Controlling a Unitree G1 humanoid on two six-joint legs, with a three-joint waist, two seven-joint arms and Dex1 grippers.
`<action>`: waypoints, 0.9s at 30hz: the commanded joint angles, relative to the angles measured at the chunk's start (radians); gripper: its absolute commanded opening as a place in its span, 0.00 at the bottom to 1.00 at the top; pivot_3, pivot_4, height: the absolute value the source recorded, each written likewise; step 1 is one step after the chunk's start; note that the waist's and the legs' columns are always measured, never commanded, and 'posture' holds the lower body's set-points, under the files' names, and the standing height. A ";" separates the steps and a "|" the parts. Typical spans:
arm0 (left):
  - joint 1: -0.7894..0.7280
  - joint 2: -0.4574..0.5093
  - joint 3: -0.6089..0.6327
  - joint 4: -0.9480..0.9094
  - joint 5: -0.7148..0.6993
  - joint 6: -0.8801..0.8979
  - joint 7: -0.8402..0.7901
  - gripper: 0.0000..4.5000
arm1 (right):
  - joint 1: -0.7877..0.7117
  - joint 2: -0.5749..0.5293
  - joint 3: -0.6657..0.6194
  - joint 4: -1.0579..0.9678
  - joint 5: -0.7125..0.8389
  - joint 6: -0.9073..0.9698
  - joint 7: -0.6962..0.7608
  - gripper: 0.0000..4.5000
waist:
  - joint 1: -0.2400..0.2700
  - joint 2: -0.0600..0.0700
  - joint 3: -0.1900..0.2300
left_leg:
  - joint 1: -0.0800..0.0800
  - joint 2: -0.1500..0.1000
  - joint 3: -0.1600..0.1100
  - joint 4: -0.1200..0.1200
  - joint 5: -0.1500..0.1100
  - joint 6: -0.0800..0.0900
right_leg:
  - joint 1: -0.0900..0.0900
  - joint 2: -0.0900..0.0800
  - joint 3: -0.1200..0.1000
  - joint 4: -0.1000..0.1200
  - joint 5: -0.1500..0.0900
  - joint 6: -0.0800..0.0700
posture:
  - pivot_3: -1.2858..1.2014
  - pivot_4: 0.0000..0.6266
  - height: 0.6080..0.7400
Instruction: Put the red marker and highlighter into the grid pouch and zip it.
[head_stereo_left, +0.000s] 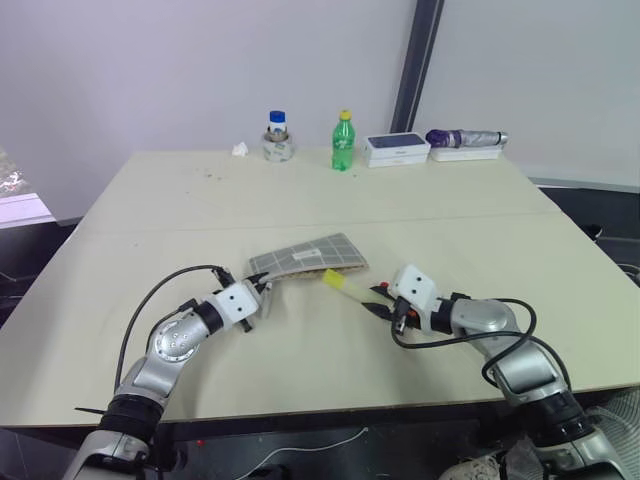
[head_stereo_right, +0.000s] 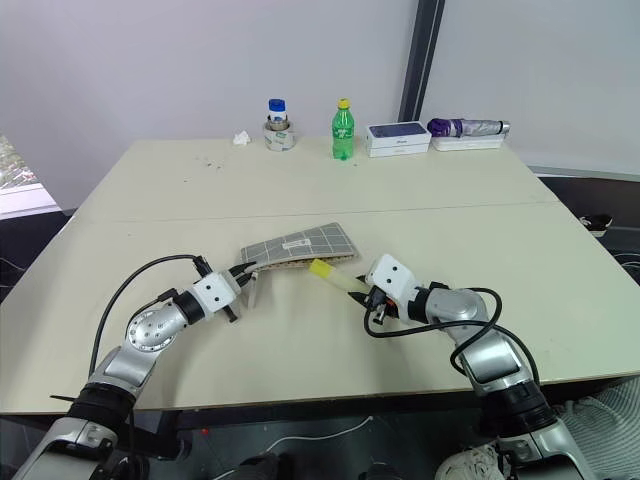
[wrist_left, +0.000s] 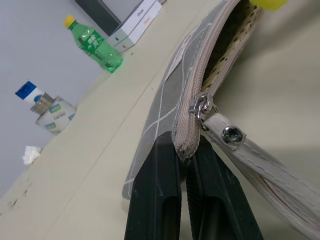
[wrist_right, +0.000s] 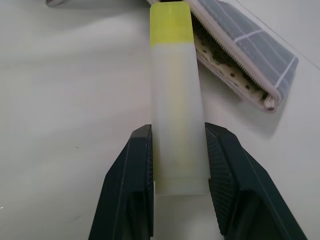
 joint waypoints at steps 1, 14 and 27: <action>0.005 0.001 0.010 -0.048 -0.024 0.001 -0.004 0.00 | -0.029 -0.003 -0.003 -0.021 -0.013 0.006 -0.013 0.20 | 0.000 0.000 0.000 | 0.000 0.000 0.000 0.000 0.000 0.000 | 0.000 0.000 0.000 0.000 0.000 0.000 | 0.52 0.24 1.00; -0.009 0.096 -0.054 -0.123 0.052 -0.057 -0.101 0.00 | -0.150 0.011 0.089 -0.018 -0.091 0.094 -0.021 0.20 | -0.002 0.000 0.000 | 0.000 -0.001 0.000 0.000 0.000 0.000 | -0.001 0.000 0.000 0.000 0.000 0.000 | 0.52 0.24 1.00; -0.037 0.134 -0.022 -0.164 -0.072 -0.031 -0.198 0.00 | -0.295 0.007 0.268 0.112 -0.327 -0.269 -0.035 0.20 | -0.004 0.000 0.000 | 0.000 -0.001 0.000 0.000 0.000 0.000 | -0.001 0.001 0.000 0.000 0.000 0.000 | 0.52 0.24 1.00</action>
